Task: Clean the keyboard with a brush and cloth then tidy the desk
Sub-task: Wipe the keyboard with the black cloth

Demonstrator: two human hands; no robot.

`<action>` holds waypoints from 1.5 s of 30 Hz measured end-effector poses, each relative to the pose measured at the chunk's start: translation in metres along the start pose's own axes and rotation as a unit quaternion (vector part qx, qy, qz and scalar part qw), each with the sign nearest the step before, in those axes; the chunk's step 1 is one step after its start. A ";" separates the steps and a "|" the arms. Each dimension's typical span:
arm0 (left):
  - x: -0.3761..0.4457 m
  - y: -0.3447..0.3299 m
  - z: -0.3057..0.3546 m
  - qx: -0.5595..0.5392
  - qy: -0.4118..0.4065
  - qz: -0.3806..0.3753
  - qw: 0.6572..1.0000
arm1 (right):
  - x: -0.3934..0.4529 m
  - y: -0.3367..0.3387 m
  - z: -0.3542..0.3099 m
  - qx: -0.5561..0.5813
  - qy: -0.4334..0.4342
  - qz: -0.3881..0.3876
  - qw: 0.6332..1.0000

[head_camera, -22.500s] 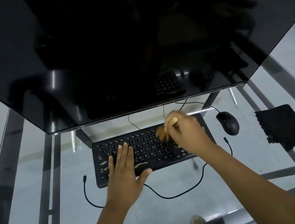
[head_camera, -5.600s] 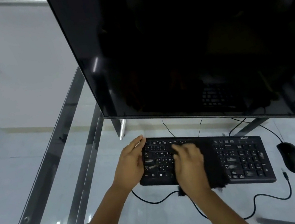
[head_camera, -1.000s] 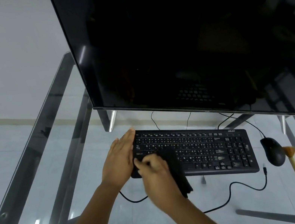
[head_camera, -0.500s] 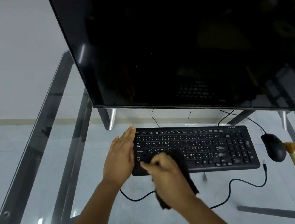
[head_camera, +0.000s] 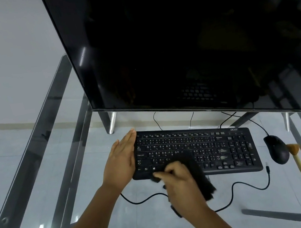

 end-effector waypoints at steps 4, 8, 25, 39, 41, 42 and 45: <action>-0.001 0.000 -0.001 0.004 0.003 0.005 1.000 | -0.006 0.013 0.006 -0.009 -0.026 0.034 0.999; -0.001 -0.002 -0.002 0.005 0.006 0.004 1.000 | 0.010 -0.020 -0.034 0.000 0.015 0.009 1.000; -0.001 0.000 0.000 0.004 0.000 0.001 1.000 | 0.013 0.026 0.022 0.022 -0.116 0.094 0.989; -0.004 0.000 0.001 0.006 0.001 -0.005 1.000 | 0.065 0.026 0.034 0.030 -0.162 0.126 0.978; -0.003 0.004 0.003 0.002 0.002 0.003 1.000 | 0.064 0.036 0.056 0.055 -0.237 0.171 0.955; -0.003 0.006 0.003 -0.003 0.008 0.011 1.000 | 0.067 0.034 0.047 0.056 -0.243 0.179 0.952; -0.003 0.005 -0.001 -0.025 0.049 0.007 0.998 | 0.083 0.005 -0.011 0.066 -0.205 0.127 0.968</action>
Point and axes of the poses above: each hand's wrist, its own x-axis towards the middle knuckle, its own y-axis out of the back of the hand, z = x × y, the point moved 8 cm from there along x, towards the middle knuckle, and after that the axes turned 5 degrees about x, right-handed, at the moved point
